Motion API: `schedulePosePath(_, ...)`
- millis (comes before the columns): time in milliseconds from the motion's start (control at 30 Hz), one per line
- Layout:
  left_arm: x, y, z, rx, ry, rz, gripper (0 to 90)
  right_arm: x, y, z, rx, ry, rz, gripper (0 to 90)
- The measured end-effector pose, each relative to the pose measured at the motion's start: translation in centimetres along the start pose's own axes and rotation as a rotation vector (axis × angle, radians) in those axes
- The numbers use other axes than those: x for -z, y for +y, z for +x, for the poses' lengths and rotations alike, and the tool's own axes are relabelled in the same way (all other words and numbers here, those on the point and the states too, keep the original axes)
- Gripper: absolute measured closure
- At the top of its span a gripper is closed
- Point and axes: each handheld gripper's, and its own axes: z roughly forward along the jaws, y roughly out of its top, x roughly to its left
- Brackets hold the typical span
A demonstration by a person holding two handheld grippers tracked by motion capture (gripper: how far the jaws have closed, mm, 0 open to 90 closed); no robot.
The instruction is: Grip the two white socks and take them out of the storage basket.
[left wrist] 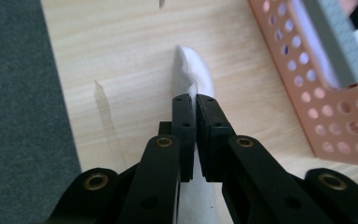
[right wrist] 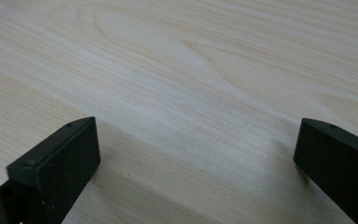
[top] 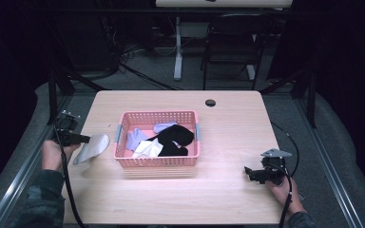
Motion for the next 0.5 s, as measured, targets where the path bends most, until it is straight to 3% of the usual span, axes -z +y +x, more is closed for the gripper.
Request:
schedulePosePath(367,-3.1,-1.3,0.1,0.022,-0.037,0.055,83.1,0.0,0.0,0.0,0.002,0.001,0.002,0.0)
schedulePosePath(433,-3.1,-1.4,0.1,0.02,-0.045,0.055,80.2,0.0,0.0,0.0,0.001,0.001,0.001,0.0)
schedulePosePath(500,-2.9,-1.4,0.1,0.022,-0.043,0.057,71.6,0.0,0.0,0.0,0.002,0.001,0.002,0.0)
